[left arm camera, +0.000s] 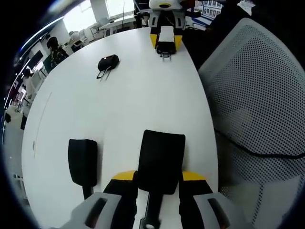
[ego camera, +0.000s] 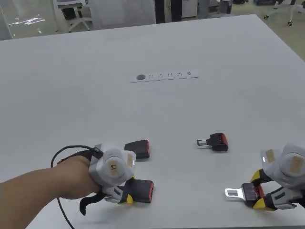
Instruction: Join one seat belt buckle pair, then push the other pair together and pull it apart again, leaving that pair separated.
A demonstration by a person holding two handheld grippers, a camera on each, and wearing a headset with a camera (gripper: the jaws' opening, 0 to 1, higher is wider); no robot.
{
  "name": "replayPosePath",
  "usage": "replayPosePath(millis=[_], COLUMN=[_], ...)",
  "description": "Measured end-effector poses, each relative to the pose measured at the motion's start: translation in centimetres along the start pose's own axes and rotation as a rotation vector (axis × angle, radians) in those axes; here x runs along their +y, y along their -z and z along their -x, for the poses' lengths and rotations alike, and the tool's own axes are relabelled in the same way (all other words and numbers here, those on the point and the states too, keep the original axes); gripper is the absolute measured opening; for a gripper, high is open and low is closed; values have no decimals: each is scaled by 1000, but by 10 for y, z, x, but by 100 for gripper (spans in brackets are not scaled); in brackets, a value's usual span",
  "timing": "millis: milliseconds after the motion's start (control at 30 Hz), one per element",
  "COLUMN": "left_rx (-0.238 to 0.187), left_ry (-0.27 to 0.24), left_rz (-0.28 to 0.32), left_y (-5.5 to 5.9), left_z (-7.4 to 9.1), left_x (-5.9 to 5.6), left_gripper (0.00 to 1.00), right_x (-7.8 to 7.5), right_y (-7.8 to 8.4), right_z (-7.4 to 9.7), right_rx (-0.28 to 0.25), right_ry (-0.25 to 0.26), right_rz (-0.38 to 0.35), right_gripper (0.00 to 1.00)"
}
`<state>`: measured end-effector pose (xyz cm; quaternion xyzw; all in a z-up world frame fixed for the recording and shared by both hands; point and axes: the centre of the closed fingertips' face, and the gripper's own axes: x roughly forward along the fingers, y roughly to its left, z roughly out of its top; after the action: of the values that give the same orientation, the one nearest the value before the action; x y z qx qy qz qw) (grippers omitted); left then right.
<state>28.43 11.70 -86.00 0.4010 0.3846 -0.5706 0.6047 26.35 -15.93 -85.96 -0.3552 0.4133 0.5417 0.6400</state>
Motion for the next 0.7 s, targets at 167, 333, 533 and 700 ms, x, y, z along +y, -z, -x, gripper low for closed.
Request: replayPosePath(millis=[167,333,533,700], left_rx=[4,0,11,22], left_ry=[9,12,22,25], left_rz=[-2,-2,8,18], left_y=[0,0,-1,-1], left_z=[0,0,0,0], left_x=[0,0,0,0], left_gripper=[34,34,34,34], right_x=[-2,-6,-7,-7], right_y=[-2,-6,-10,-13], right_z=[0,-1,-1,-2], right_rx=[-5,-14,-23,-36], right_ry=[3,12,17,24], right_rz=[-8,-18,-20,-29], right_gripper=[34,34,34,34])
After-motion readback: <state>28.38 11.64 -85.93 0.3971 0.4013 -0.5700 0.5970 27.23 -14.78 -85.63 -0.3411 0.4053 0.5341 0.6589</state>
